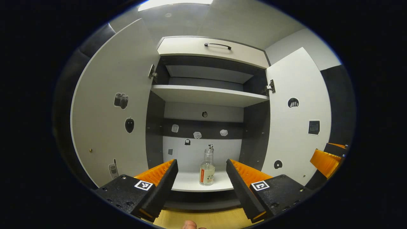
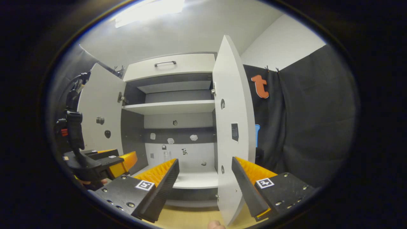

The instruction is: Grasp the bottle in the cabinet with the left hand and place it on the coaster, then close the right door with the right hand and the left door with the left hand.

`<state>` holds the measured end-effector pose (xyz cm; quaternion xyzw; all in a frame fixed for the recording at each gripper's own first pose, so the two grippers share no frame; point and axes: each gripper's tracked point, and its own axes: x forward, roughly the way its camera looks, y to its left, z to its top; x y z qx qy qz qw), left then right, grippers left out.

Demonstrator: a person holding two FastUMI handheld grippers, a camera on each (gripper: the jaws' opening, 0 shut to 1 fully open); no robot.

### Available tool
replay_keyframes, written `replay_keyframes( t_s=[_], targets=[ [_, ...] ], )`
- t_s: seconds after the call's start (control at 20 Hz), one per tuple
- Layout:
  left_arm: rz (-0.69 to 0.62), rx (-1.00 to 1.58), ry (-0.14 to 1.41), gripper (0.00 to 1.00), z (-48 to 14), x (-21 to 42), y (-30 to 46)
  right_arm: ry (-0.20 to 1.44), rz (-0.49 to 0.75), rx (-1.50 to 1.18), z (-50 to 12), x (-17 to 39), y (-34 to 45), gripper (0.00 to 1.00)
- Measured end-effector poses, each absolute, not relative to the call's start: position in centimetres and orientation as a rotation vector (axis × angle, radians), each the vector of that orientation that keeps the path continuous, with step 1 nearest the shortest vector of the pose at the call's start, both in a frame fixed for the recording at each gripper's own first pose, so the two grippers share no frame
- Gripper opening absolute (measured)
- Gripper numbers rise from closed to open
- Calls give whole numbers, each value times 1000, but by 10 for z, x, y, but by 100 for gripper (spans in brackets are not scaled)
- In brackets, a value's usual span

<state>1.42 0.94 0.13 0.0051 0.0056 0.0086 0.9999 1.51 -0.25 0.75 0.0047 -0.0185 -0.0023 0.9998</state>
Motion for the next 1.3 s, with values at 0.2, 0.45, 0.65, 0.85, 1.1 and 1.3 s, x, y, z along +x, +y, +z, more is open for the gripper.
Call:
replay_keyframes(
  t_s=[0.2, 0.45, 0.65, 0.85, 1.1, 1.3],
  targets=[
    [17, 3, 24, 96, -2, 18, 7, -40, -12, 3, 8, 16, -7, 100],
    [10, 5, 36, 96, -7, 26, 0, -44, -18, -17, 8, 14, -10, 100],
    [7, 18, 49, 96, -16, 47, -3, -49, -17, -34, 6, 11, -11, 100],
    [-12, 16, 78, 96, -33, 88, -6, -55, -22, -56, 6, 5, -10, 97],
    [-11, 48, 110, 96, -59, 160, -3, -71, -72, -66, 10, -2, -24, 100],
    [-4, 53, 179, 96, -93, 212, 1, -79, -163, -97, 12, -10, -49, 100]
  ],
)
